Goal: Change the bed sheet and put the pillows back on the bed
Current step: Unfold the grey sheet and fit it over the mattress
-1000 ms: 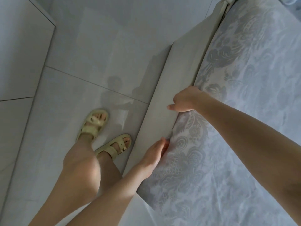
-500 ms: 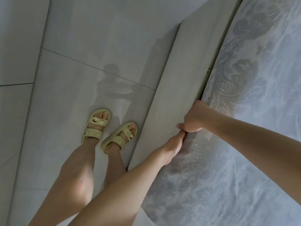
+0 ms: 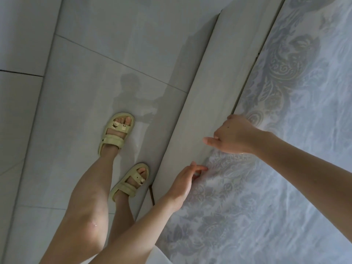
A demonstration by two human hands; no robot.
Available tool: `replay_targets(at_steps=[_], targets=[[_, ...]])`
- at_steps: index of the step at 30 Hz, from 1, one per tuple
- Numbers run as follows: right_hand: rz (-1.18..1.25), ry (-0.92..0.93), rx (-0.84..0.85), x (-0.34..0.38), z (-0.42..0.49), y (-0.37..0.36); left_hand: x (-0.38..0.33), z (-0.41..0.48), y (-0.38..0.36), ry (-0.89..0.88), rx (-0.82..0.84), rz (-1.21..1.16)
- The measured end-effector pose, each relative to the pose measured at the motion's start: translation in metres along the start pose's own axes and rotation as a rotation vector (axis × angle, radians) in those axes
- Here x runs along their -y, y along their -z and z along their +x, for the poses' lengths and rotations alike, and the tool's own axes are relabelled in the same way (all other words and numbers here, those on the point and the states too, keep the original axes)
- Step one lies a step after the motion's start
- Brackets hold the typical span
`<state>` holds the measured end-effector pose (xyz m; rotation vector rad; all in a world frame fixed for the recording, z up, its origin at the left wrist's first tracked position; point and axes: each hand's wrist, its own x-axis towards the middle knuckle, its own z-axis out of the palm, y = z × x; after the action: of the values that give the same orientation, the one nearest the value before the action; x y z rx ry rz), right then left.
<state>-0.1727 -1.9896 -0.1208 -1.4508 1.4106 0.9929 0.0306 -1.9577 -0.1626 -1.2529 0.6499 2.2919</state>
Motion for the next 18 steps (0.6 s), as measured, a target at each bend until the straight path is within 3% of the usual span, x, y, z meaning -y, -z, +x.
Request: replay_targets(at_steps=[8, 10, 14, 16, 18], targets=[[-0.028, 0.017, -0.210, 0.017, -0.018, -0.010, 0.020, 0.005, -0.013, 0.119, 0.146, -0.144], [-0.071, 0.054, -0.146, 0.026, -0.025, -0.014, 0.020, 0.008, -0.015, 0.141, 0.175, -0.124], [-0.118, 0.005, 0.145, 0.043, -0.012, -0.019, 0.022, 0.008, -0.012, 0.121, 0.220, -0.103], [-0.164, -0.049, 0.252, 0.053, -0.001, -0.023, 0.026, 0.003, -0.012, 0.043, 0.120, -0.080], [-0.216, -0.094, 0.315, 0.060, 0.005, -0.023, 0.038, 0.002, -0.006, -0.101, -0.129, -0.043]])
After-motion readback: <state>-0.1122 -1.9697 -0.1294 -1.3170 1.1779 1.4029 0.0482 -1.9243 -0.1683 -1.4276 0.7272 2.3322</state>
